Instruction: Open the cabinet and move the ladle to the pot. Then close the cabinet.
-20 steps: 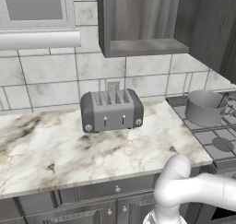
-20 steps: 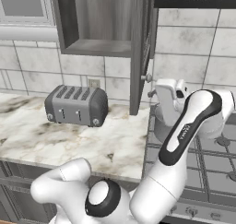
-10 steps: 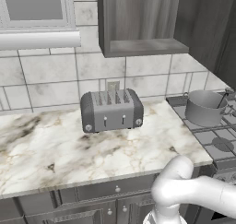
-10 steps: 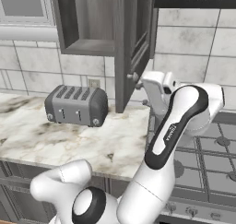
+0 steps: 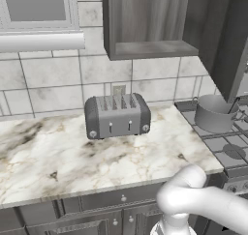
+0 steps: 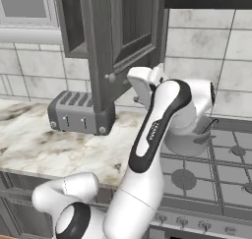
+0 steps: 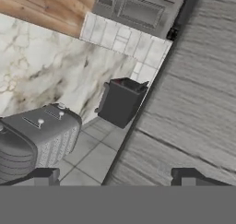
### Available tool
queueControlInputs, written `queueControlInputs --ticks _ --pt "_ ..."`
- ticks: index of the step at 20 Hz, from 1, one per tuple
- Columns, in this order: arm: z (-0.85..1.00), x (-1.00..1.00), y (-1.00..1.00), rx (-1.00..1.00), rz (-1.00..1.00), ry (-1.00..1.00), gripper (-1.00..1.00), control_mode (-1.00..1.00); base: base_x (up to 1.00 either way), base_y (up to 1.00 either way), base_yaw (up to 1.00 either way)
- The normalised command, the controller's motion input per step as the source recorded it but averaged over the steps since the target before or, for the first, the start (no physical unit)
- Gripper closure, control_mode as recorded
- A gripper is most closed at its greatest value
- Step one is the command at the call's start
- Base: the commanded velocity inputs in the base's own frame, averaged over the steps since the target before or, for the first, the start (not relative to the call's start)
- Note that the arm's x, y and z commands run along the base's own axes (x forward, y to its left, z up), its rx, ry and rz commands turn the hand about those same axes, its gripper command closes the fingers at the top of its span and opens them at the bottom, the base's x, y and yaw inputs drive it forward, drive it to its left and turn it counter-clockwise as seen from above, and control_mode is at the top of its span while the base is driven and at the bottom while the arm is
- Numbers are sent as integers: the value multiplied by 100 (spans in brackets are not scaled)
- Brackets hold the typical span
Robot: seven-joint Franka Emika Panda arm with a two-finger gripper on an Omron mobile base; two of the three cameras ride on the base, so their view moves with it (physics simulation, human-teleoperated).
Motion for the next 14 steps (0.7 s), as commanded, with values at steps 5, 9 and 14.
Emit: queueControlInputs --ticks 5,9,14 --pt "0 34 67 0 -9 0 -100 -100 0 0 0" --pt "0 59 56 0 -12 0 -100 -100 0 0 0" --pt "0 78 46 0 -12 0 -100 -100 0 0 0"
